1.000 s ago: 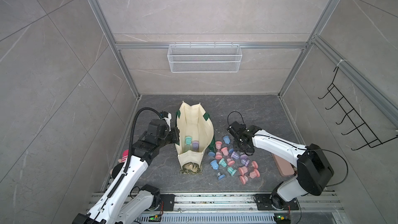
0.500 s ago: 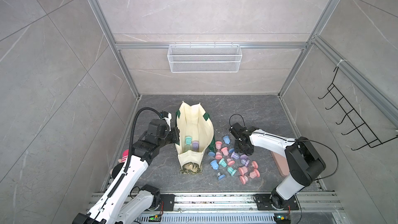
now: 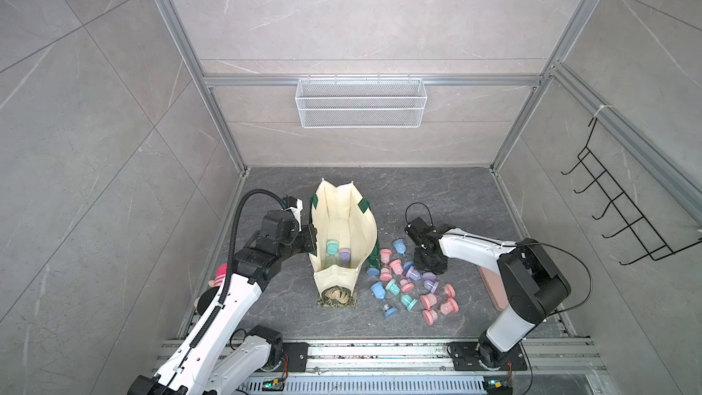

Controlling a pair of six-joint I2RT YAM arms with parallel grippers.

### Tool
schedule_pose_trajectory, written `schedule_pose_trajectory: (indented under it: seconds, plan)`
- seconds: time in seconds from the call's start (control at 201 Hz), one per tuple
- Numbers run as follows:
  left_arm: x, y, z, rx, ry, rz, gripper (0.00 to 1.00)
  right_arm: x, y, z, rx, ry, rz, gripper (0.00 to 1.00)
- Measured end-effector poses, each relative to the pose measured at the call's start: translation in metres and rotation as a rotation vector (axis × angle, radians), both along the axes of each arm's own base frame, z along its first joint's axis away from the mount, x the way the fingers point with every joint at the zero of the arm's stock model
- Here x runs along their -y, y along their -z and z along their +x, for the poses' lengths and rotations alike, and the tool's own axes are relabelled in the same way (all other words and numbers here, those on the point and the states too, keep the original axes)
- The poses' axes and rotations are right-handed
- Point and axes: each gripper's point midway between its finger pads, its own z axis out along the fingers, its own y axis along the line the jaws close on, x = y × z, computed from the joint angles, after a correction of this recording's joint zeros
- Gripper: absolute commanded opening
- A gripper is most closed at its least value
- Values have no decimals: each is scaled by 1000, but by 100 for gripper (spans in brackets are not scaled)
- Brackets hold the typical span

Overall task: Put the hourglass into the canvas bag
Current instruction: Pick up the hourglass from the center of the board.

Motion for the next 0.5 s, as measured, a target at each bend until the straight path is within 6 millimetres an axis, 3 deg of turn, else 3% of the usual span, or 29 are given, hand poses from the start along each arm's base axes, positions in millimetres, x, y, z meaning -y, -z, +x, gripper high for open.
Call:
schedule_pose_trajectory:
  seconds: [0.289, 0.498]
  plan:
    - [0, 0, 0, 0, 0, 0, 0, 1, -2, -1, 6, 0, 1, 0]
    - [0, 0, 0, 0, 1, -1, 0, 1, -20, -1, 48, 0, 25, 0]
